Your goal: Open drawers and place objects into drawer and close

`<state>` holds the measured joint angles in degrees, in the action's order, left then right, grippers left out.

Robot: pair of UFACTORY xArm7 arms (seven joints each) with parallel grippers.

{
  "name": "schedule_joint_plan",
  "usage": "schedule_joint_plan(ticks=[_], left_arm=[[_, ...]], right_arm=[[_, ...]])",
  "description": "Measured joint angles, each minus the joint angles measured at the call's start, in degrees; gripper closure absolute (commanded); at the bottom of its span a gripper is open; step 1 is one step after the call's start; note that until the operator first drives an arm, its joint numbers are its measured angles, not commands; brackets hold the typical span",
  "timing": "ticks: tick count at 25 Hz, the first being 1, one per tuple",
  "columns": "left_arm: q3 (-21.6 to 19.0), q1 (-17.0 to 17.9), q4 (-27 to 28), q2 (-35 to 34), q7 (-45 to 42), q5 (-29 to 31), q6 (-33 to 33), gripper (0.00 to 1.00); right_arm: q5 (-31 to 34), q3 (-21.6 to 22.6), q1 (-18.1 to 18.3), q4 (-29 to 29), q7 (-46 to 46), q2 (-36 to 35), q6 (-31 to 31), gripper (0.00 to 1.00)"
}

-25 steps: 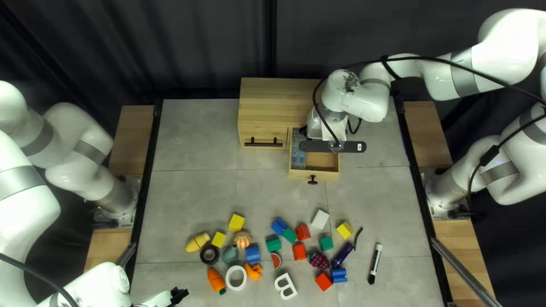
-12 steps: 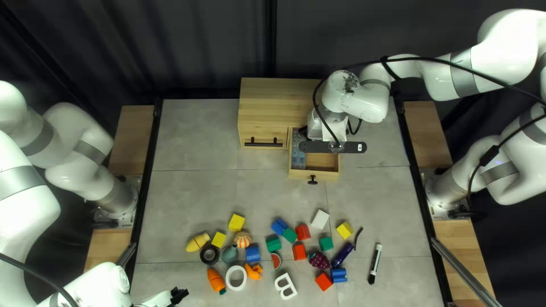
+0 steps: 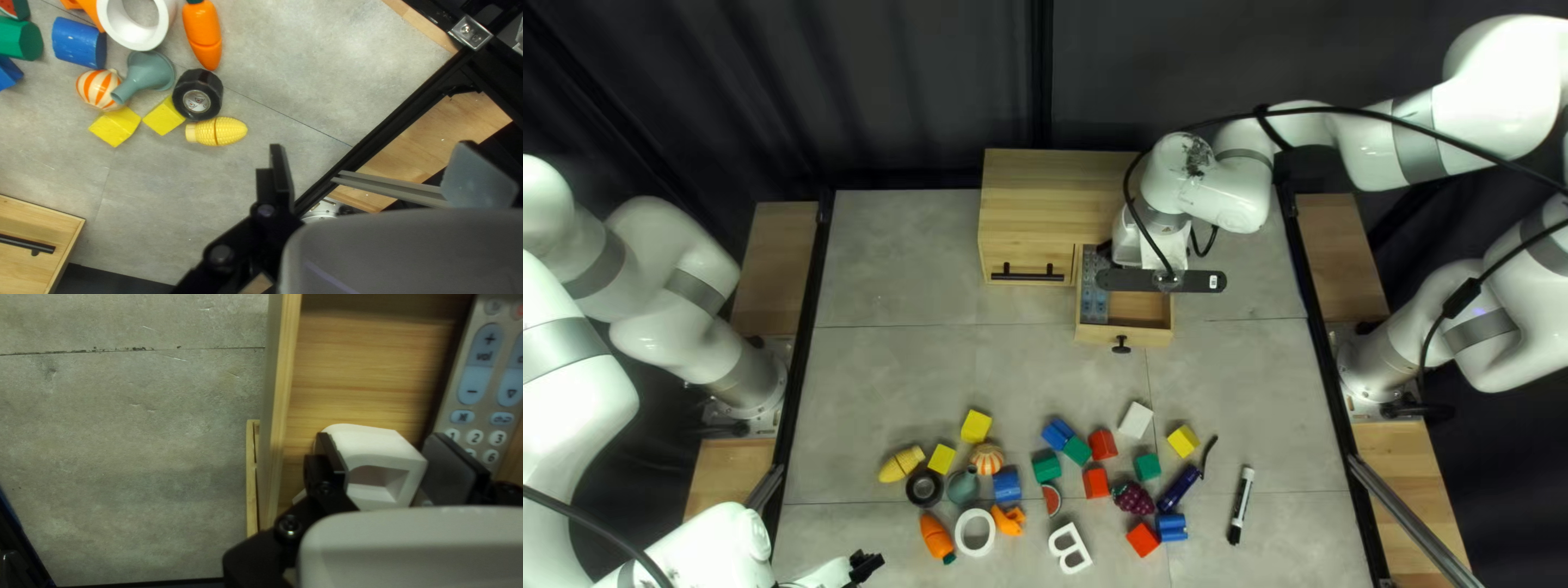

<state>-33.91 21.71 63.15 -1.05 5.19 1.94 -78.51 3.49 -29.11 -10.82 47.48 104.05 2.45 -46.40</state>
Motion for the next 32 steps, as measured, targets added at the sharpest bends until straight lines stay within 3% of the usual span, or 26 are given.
schedule_joint_plan(ticks=[4,32], left_arm=[[0.00,0.00,0.00,0.00,0.00,0.00,0.00,0.00],[0.00,0.00,0.00,0.00,0.00,0.00,0.00,0.00]], right_arm=[[-0.22,0.02,-0.03,0.09,0.00,-0.64,0.12,0.99],[0.82,0.16,-0.22,2.03,1.63,-3.25,-0.82,0.98]])
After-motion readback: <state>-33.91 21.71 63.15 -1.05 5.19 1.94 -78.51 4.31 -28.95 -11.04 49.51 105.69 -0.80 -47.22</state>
